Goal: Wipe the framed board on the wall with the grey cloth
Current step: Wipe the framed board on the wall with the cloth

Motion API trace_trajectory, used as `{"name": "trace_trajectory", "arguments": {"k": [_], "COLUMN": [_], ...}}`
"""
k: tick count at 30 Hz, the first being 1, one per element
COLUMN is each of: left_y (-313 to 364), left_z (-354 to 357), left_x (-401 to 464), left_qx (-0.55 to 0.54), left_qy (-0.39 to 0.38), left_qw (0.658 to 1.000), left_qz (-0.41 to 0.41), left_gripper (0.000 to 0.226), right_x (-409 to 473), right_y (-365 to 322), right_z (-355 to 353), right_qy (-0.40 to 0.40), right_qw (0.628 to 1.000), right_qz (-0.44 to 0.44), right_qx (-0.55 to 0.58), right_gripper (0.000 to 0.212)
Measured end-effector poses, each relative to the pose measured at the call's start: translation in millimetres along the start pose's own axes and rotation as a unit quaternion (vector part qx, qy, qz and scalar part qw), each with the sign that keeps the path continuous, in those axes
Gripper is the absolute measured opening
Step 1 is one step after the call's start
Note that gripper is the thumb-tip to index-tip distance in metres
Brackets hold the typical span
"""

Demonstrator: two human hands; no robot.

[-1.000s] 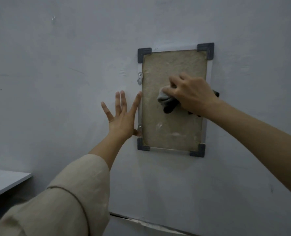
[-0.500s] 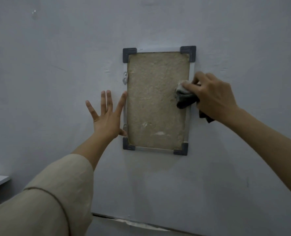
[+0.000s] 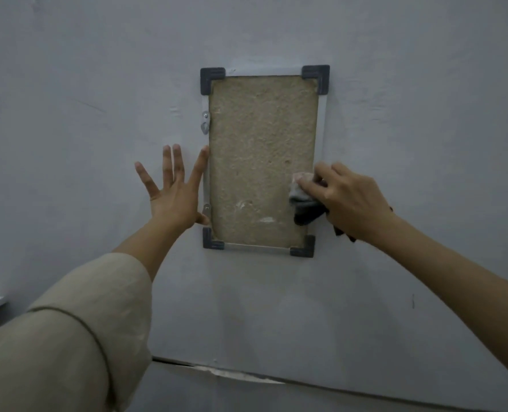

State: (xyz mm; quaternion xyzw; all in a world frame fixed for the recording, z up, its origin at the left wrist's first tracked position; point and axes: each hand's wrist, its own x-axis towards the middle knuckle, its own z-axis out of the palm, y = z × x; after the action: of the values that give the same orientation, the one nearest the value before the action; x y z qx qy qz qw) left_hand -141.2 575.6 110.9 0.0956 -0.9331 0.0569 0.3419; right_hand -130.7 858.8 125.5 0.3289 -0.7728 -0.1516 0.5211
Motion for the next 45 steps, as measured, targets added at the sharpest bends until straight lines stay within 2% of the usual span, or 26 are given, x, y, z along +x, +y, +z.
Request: {"name": "trace_trajectory", "arguments": {"k": [3,5,8,12,14,16,18,21,23,25,27,30,32,35,38,41,43,45], "left_y": [0.0,-0.3,-0.6,0.1,-0.3,-0.5,-0.4,-0.9,-0.8,-0.1,0.3,1.1,0.7,0.8,0.4,0.3,0.3,0.1], "left_z": [-1.1,-1.3,-1.1,-1.5,-1.3,-0.7,-0.3,0.0,-0.7,-0.4,-0.2,-0.7,0.0,-0.6,-0.6,0.3,-0.3,-0.5], "left_x": [0.0,0.3,0.2,-0.2,-0.3,-0.1,0.2,0.8,0.5,-0.3,-0.9,-0.5,0.2,0.4,0.2,-0.3,-1.0,-0.6], "left_qx": [-0.003,-0.007,-0.006,-0.005,-0.006,-0.005,-0.006,-0.011,-0.010,-0.009,-0.007,-0.005,-0.008,-0.009,-0.012,-0.011,-0.009,-0.006], "left_qy": [-0.002,-0.004,-0.006,-0.006,-0.005,-0.003,-0.002,-0.001,-0.001,0.003,0.005,0.003,0.002,0.002,0.005,0.008,0.007,0.005], "left_qw": [1.000,1.000,1.000,1.000,1.000,1.000,1.000,1.000,1.000,1.000,1.000,1.000,1.000,1.000,1.000,1.000,1.000,1.000], "left_qz": [0.002,0.004,0.004,0.006,0.005,0.003,0.002,0.002,0.002,0.002,0.003,0.003,0.002,0.004,0.009,0.010,0.008,0.007], "left_gripper": [0.136,0.136,0.137,0.137,0.137,0.138,0.138,0.138,0.138,0.138,0.138,0.137,0.137,0.137,0.137,0.137,0.137,0.137], "right_x": [-29.7,-35.9,-15.6,5.3,-3.5,-19.5,-27.5,-4.5,12.1,16.0,4.8,-21.8,-18.4,1.4,4.6,-12.8,-20.7,-13.1], "right_y": [-21.4,-24.4,-8.5,2.6,-12.0,-31.7,-38.6,-20.7,-8.0,-7.8,-23.6,-50.8,-46.9,-30.4,-33.3,-54.7,-63.8,-58.3], "right_z": [10.0,12.4,7.5,0.7,5.7,15.6,20.3,10.9,4.8,4.9,11.7,27.7,27.6,18.7,19.8,25.1,28.1,27.1], "right_qy": [-0.052,-0.081,-0.067,-0.022,-0.023,-0.079,-0.131,-0.100,-0.054,-0.046,-0.060,-0.135,-0.144,-0.074,-0.040,-0.050,-0.072,-0.102], "right_qw": [0.992,0.986,0.992,0.999,0.999,0.994,0.983,0.991,0.998,0.998,0.998,0.982,0.983,0.996,0.997,0.997,0.993,0.991], "right_qz": [-0.116,-0.146,-0.106,0.030,0.011,-0.068,-0.123,-0.082,-0.013,0.025,-0.010,-0.123,-0.100,-0.022,0.027,-0.039,-0.098,-0.089], "right_qx": [-0.012,-0.017,-0.022,0.023,0.029,0.029,0.038,0.025,0.024,0.027,0.034,0.046,0.051,0.046,0.056,0.033,-0.001,0.005], "right_gripper": [0.033,0.028,0.024,0.030,0.031,0.031,0.040,0.022,0.021,0.024,0.026,0.038,0.032,0.018,0.019,0.023,0.034,0.032]}}
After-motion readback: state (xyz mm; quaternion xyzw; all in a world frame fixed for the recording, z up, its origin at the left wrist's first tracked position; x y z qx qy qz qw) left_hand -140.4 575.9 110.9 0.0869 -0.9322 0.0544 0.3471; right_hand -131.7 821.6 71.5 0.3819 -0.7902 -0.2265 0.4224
